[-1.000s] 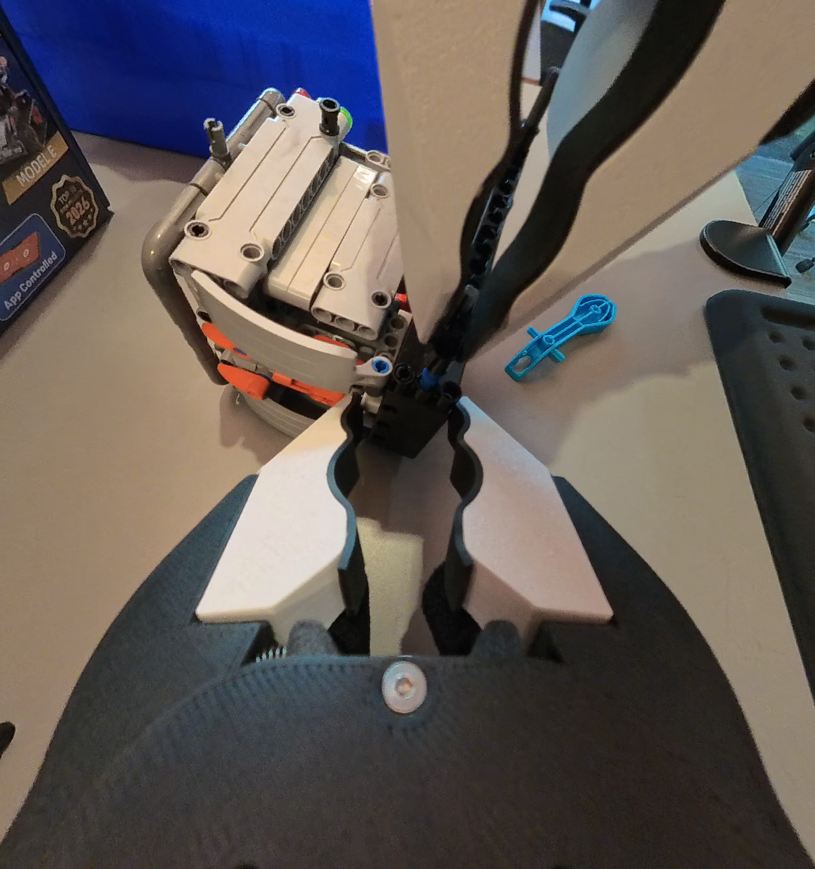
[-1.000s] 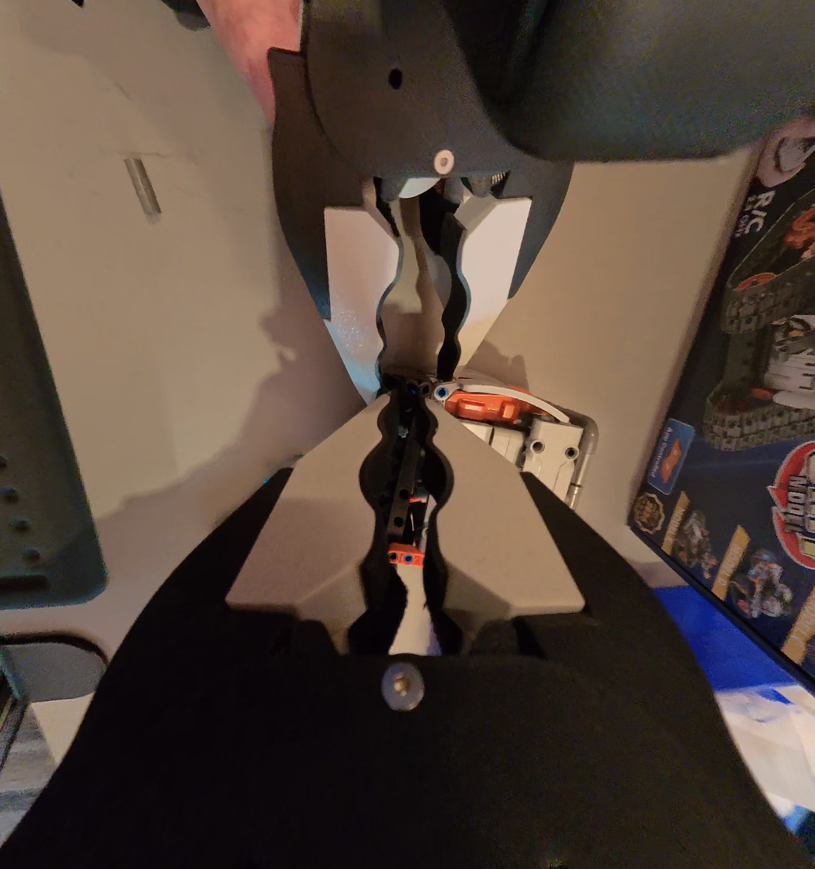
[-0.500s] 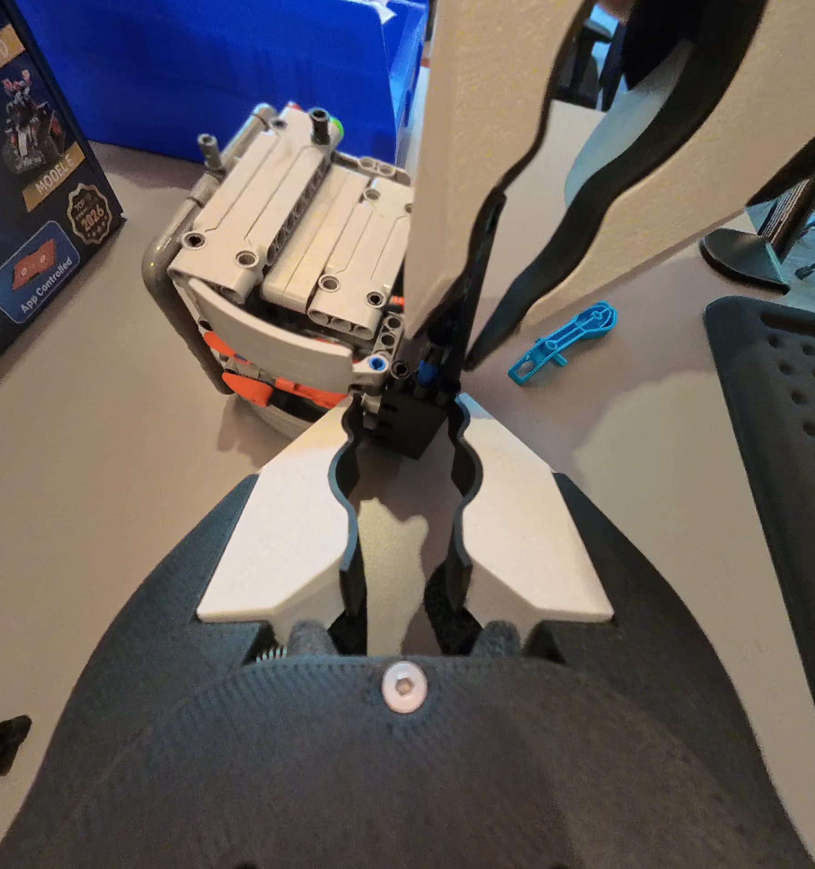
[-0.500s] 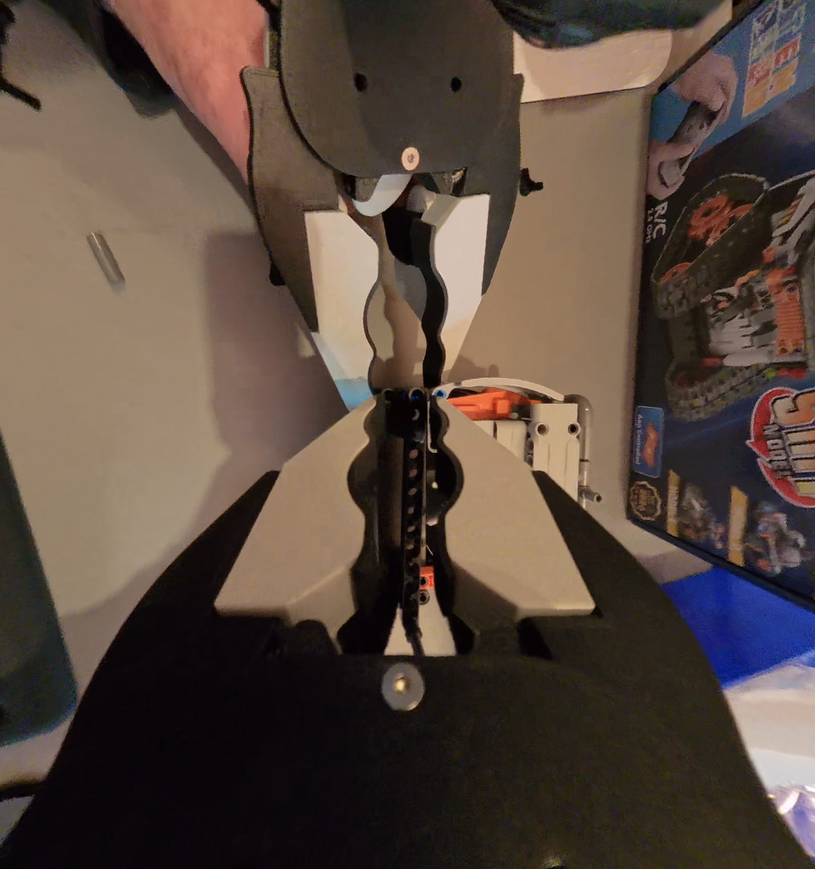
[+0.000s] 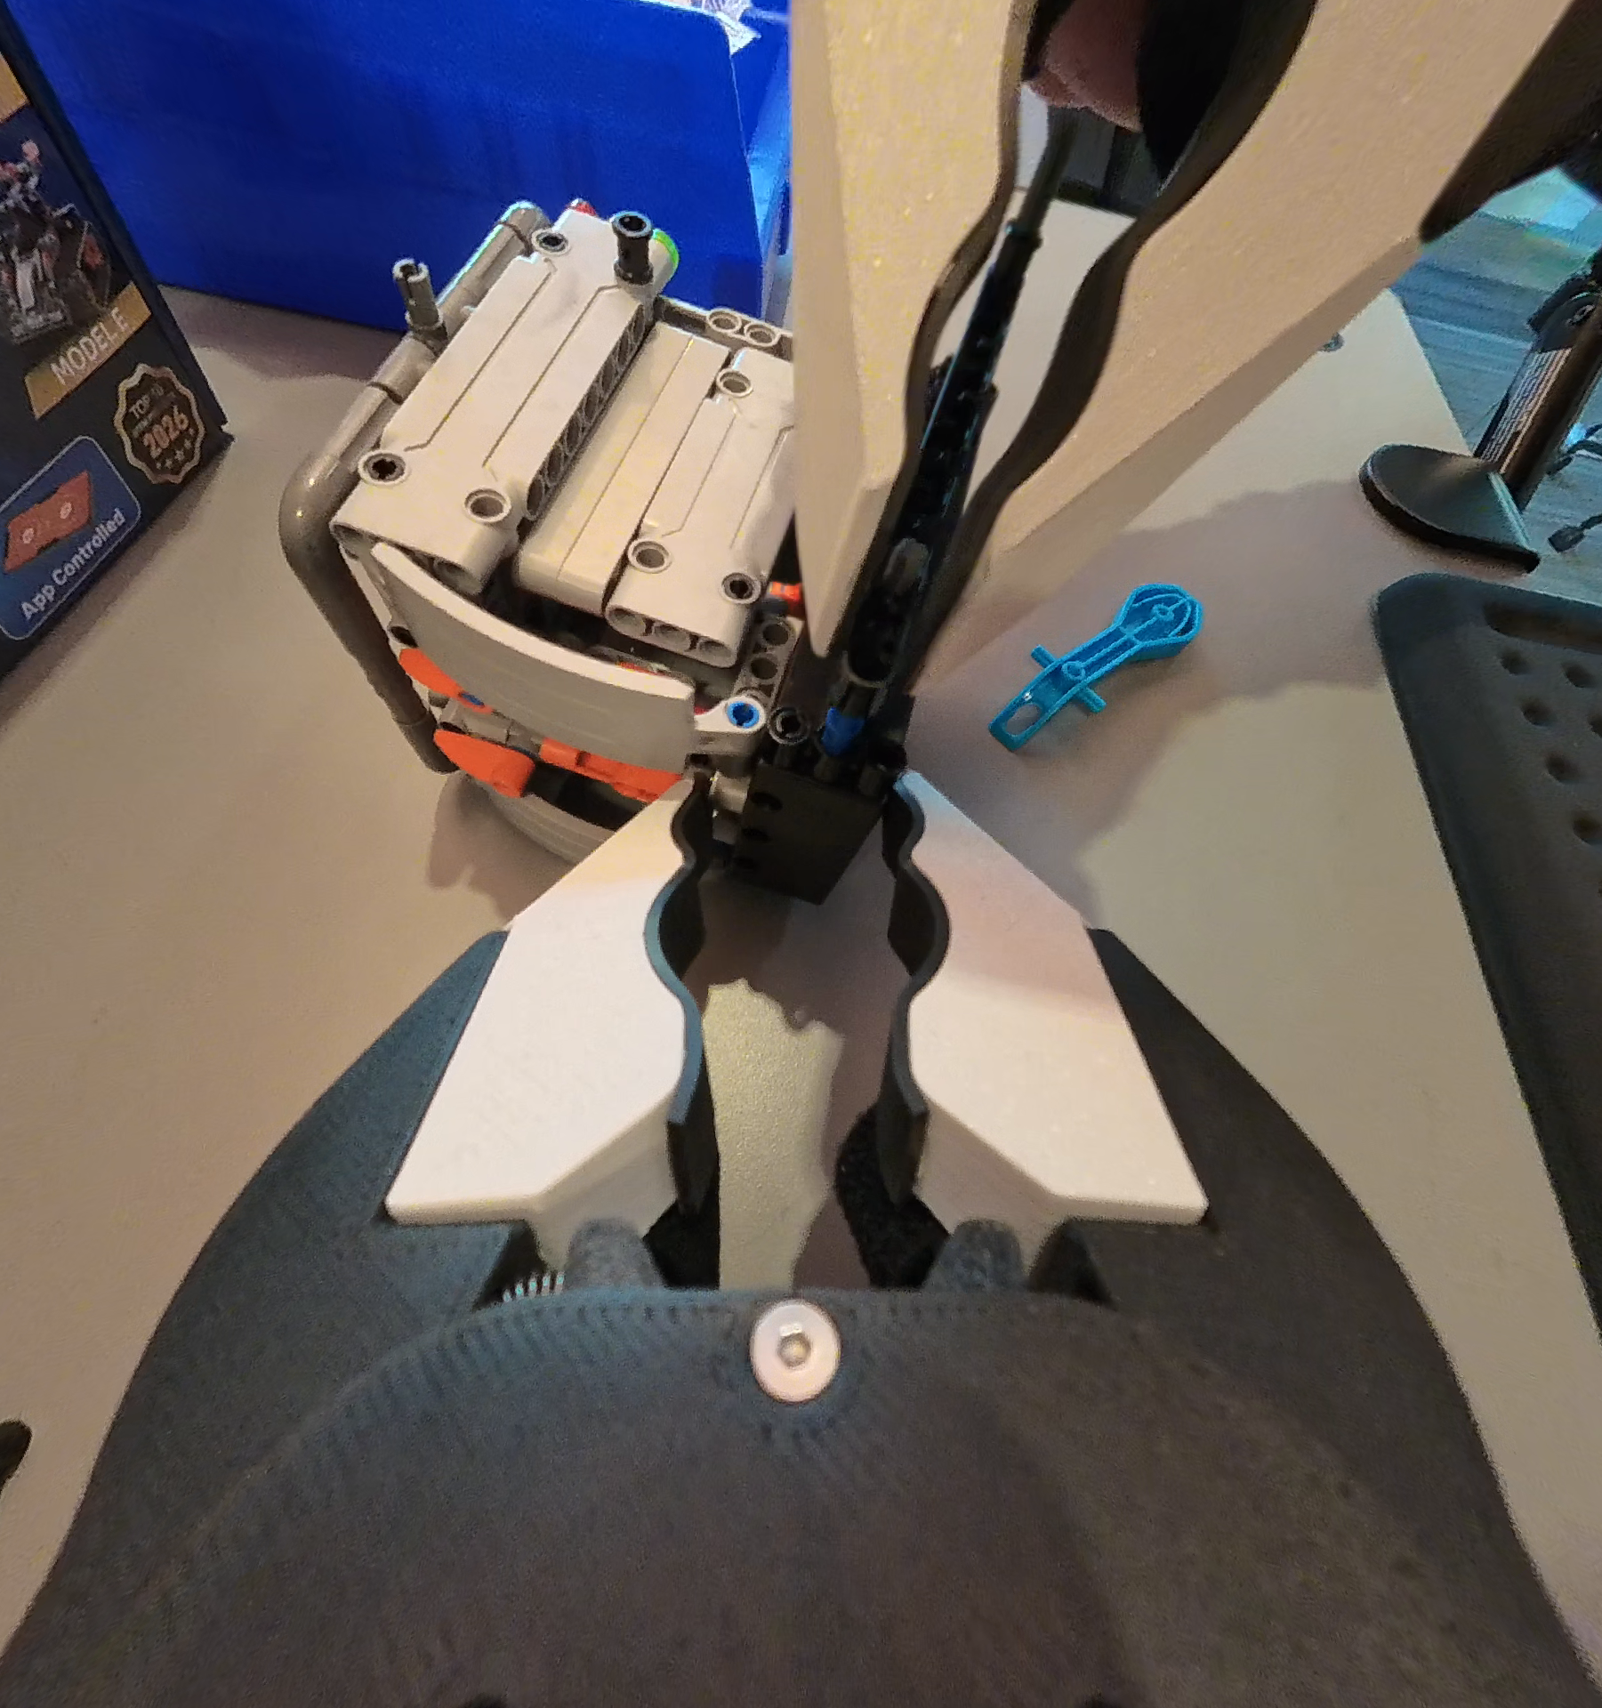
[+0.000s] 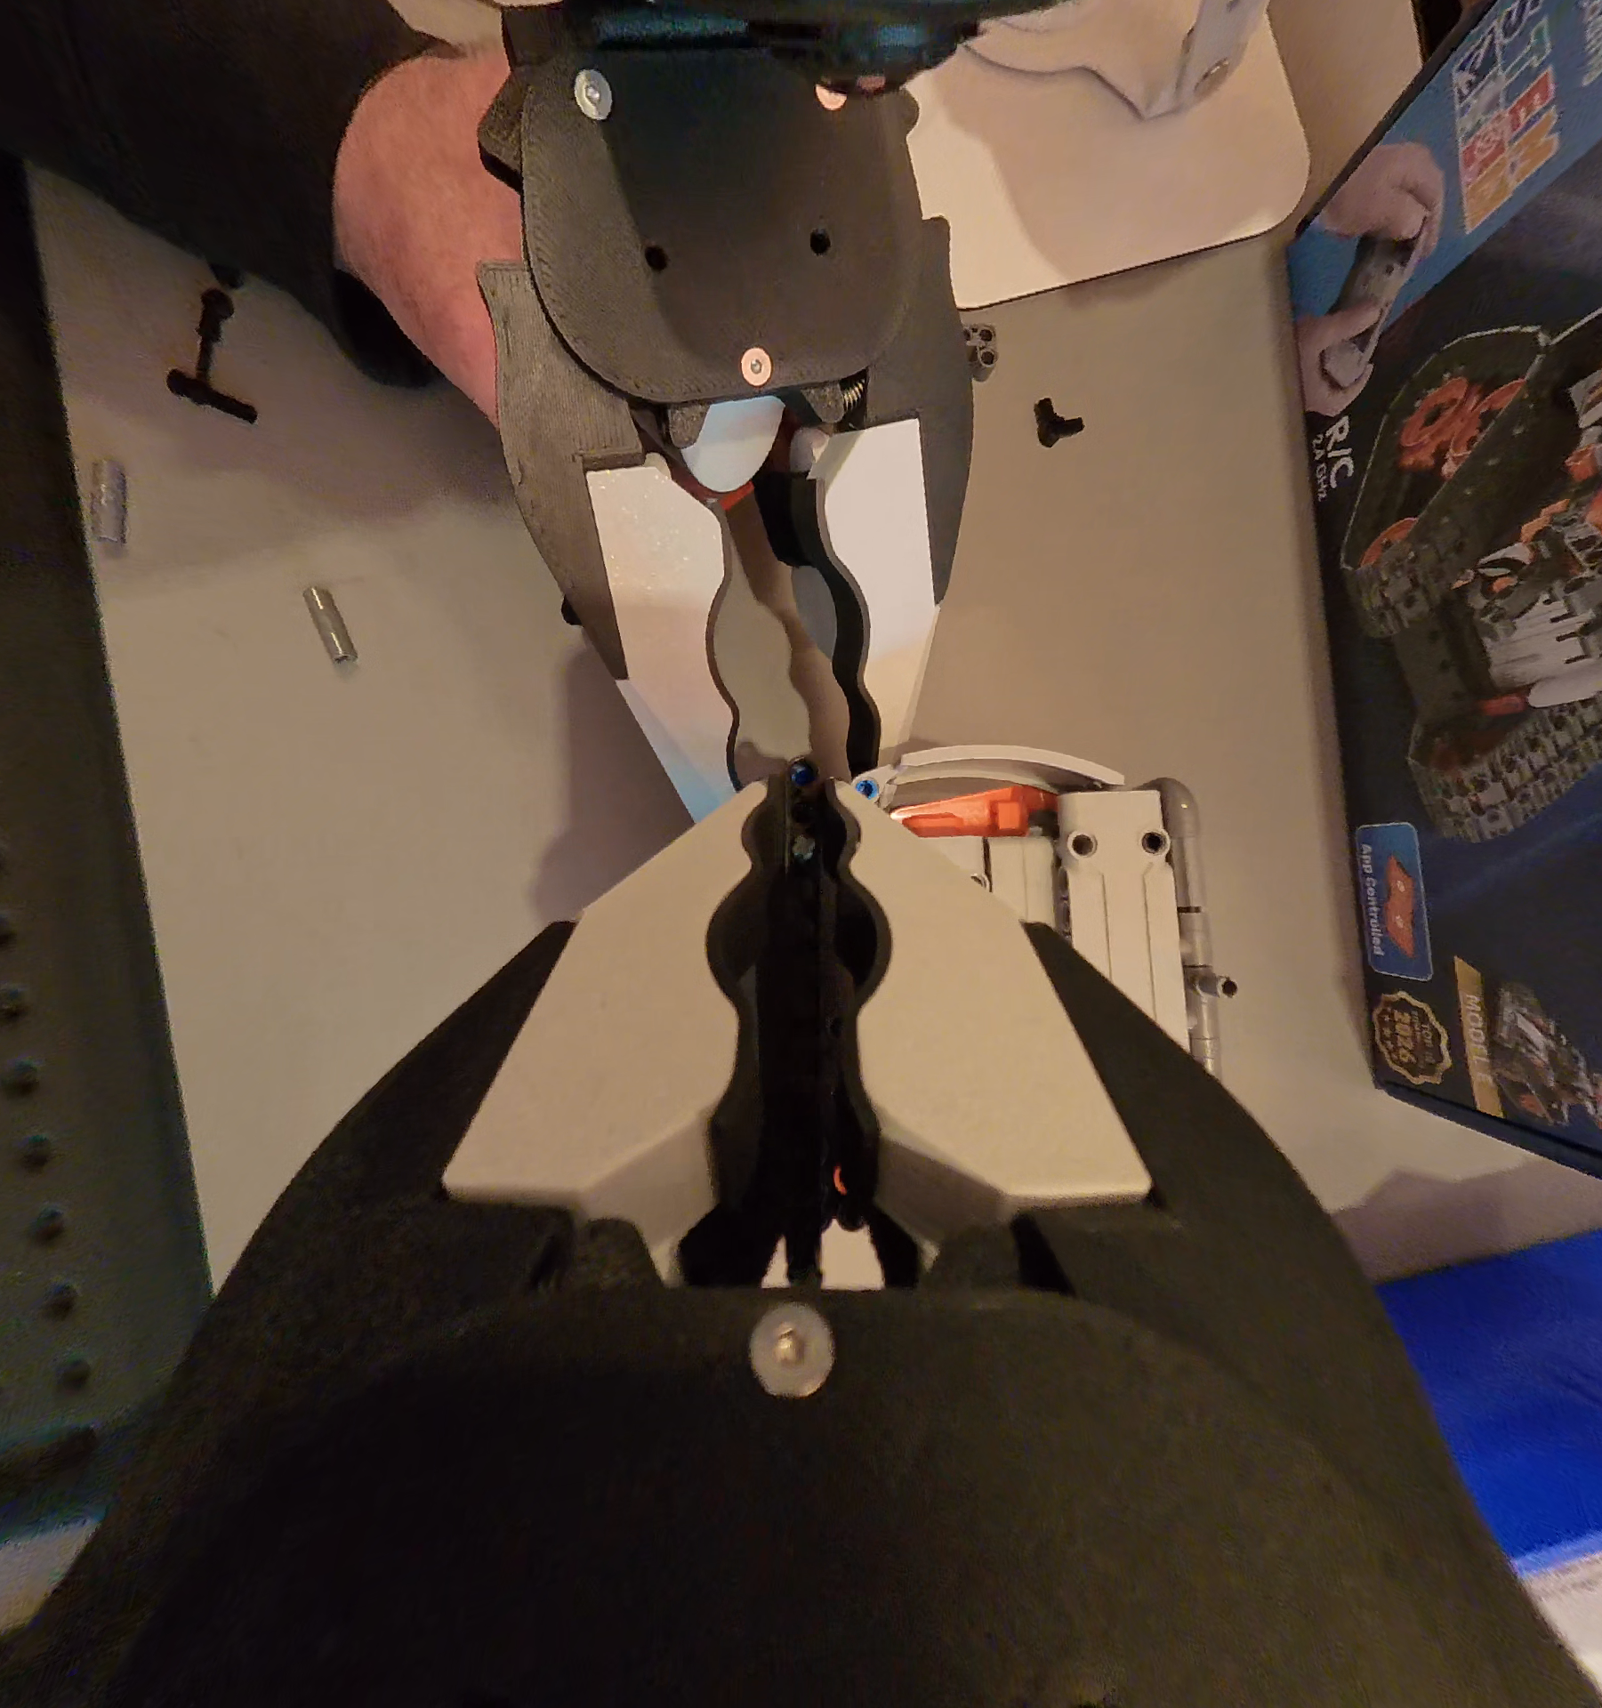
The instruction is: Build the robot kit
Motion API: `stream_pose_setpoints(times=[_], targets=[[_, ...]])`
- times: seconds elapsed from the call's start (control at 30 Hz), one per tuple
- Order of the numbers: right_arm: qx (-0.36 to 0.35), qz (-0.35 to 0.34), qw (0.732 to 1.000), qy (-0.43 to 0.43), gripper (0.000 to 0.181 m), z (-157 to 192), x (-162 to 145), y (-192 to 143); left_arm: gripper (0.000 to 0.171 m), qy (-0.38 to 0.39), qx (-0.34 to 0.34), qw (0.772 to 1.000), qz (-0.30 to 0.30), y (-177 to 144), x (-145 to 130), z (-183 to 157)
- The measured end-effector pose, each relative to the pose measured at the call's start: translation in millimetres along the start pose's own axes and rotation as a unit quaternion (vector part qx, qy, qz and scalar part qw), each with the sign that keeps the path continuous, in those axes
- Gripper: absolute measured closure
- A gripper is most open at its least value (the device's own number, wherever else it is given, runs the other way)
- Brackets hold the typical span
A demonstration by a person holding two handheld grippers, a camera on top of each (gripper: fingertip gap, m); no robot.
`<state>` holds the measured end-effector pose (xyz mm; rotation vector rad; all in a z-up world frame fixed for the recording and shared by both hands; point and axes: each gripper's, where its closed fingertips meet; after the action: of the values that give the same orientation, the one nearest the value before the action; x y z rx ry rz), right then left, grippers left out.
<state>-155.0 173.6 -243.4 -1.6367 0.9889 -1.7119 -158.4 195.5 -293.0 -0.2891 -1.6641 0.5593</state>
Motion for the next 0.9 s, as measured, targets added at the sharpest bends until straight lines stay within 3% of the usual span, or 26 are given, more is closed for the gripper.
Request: stream_pose_setpoints(times=[0.47, 0.67, 0.9], targets=[[-0.054, 0.066, 0.991, -0.103, 0.177, 0.3, -3.6, 0.4, 0.138, -0.002, 0.0, 1.0, 0.002, 1.8, 0.3, -0.6], [-0.031, 0.068, 0.994, -0.076, 0.177, -1.1, -3.7, 0.5, 0.138, -0.001, 0.006, 1.0, 0.004, 2.6, 1.0, -0.1], [0.043, 0.042, 0.998, -0.011, 0.177, -3.3, -5.6, -1.6, 0.138, -0.003, 0.004, 1.0, 0.006, 5.1, 2.8, 1.3]])
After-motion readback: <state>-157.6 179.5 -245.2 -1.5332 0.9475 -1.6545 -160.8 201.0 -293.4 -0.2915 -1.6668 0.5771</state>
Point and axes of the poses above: each gripper's, where its closed fingertips meet, y out along the fingers, x out of its top, z = x × y across the jaws, and after that the axes turned 5 degrees about x, right-handed
